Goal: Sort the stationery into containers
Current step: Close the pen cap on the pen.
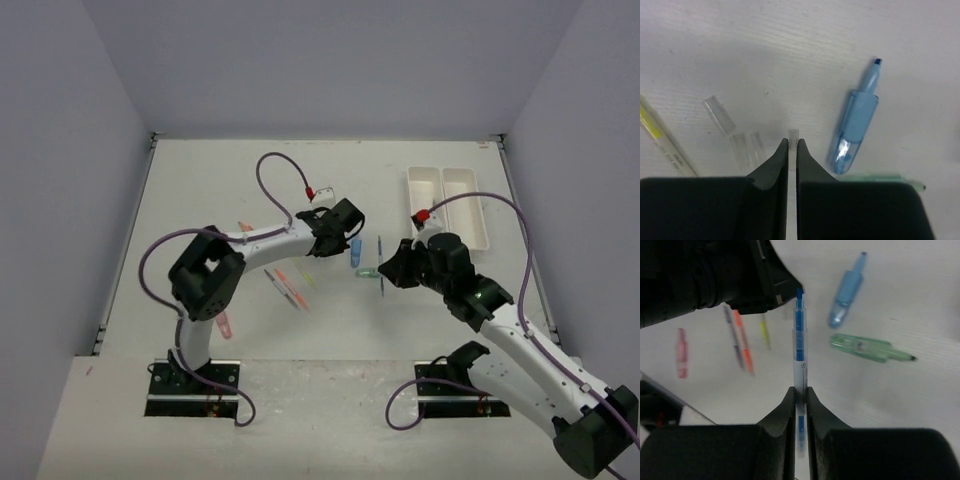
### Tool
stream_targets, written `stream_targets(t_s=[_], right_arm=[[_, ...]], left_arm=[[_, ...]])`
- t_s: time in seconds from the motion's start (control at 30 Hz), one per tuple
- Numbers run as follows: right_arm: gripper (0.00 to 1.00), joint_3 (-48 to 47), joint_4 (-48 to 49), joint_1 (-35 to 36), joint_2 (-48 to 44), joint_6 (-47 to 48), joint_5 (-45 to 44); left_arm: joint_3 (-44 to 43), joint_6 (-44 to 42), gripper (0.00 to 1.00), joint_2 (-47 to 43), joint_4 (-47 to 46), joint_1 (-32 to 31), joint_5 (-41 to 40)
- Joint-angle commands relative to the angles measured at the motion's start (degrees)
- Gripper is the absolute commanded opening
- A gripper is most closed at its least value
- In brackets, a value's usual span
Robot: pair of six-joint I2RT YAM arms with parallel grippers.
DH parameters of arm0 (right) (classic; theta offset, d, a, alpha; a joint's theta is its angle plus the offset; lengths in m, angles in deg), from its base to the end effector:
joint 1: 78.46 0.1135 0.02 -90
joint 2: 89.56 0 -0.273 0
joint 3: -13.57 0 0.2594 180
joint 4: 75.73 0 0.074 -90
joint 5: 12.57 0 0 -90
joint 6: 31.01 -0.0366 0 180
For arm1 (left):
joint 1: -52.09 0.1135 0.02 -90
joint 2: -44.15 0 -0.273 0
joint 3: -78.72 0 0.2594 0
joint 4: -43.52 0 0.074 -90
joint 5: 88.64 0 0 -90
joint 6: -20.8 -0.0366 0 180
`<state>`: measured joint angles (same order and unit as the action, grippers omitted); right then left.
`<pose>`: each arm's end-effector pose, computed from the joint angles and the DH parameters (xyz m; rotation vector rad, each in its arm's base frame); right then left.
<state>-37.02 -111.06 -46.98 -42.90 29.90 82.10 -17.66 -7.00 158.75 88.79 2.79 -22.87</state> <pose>0.1568 0.0995 0.2723 -0.0962 2.1983 0.7000 0.2905 -0.3147 0.1845 -0.4117 2.5021 -0.1872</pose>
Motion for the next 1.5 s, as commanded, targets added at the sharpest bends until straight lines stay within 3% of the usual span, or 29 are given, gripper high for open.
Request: stream_targets(t_s=[0.0,0.03,0.07,0.13,0.3,0.53,1.47], right_arm=[[0.00,13.71,31.80,1.11,-7.91,-9.99,24.56],[0.00,15.53,37.01,1.98,-9.00,-11.47,26.39],[0.00,16.61,40.83,3.63,-9.80,-12.28,27.30],[0.00,16.56,44.83,11.04,-10.79,-11.34,21.93],[0.00,12.34,47.74,17.74,-6.96,-11.16,19.60],[0.00,4.76,42.15,23.39,-3.12,-6.66,13.00],[0.00,1.49,34.05,23.81,-4.94,-3.78,6.85]], left_arm=[[14.11,-16.71,0.00,-26.77,-27.53,-0.45,6.47],[22.54,-19.83,0.00,-30.89,-34.24,-0.45,8.70],[22.80,-20.77,0.00,-35.27,-39.98,-0.45,11.07],[35.31,-21.93,0.00,-47.95,-54.32,-0.54,16.31],[45.91,-22.68,0.00,-61.38,-67.21,-0.62,23.61],[47.29,-23.00,0.00,-66.02,-67.22,-0.62,29.06],[48.50,-22.09,0.00,-66.17,-68.17,-0.62,30.67]])
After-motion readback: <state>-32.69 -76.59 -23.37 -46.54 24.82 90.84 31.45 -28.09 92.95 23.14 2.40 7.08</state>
